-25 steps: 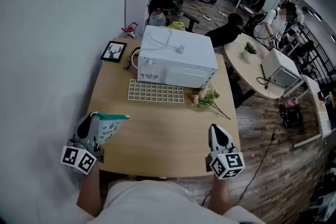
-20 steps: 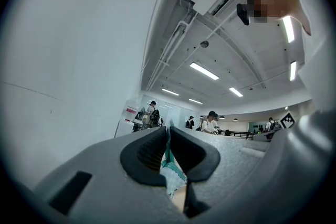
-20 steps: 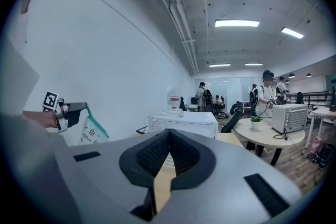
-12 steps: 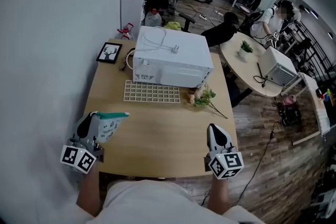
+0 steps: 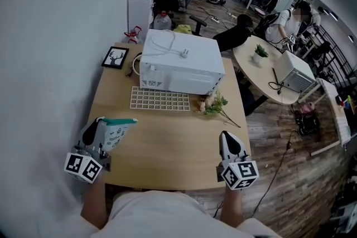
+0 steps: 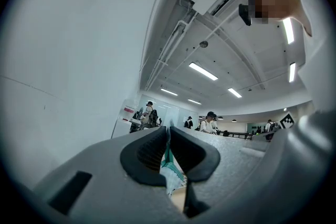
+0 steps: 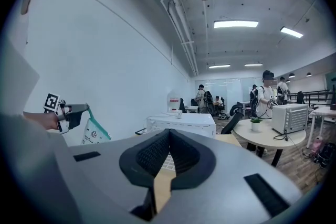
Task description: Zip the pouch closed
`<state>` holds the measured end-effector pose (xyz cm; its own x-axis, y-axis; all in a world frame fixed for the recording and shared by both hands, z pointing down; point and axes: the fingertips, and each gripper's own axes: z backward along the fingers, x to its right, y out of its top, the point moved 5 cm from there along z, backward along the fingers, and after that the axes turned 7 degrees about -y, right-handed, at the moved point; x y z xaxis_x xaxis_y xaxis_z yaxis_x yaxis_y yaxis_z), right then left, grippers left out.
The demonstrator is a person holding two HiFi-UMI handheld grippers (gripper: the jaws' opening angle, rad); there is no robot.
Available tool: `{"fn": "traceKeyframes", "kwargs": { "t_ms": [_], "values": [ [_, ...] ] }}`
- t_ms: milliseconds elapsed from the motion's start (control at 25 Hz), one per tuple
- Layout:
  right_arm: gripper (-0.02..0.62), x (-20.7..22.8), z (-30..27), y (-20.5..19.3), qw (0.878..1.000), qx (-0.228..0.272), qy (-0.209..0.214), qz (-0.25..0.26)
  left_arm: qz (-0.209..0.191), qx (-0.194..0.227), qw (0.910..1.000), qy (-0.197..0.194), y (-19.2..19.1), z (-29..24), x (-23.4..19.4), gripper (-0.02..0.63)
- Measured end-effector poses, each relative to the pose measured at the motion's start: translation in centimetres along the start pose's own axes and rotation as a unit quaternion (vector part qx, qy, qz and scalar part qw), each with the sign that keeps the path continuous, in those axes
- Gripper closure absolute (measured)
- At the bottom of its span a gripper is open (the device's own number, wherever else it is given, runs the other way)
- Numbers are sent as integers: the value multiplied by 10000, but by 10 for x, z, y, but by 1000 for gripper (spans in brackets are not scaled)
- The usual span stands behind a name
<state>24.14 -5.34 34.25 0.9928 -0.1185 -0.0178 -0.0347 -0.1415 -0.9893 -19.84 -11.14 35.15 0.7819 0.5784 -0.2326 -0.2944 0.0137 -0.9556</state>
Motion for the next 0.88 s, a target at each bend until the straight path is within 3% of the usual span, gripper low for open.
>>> {"fn": "traceKeyframes", "kwargs": {
  "t_ms": [880],
  "values": [
    [597,4,-5,-4,9998,24,133,129,-63,-38,9999,-80,-2,-14,6,578]
  ]
}}
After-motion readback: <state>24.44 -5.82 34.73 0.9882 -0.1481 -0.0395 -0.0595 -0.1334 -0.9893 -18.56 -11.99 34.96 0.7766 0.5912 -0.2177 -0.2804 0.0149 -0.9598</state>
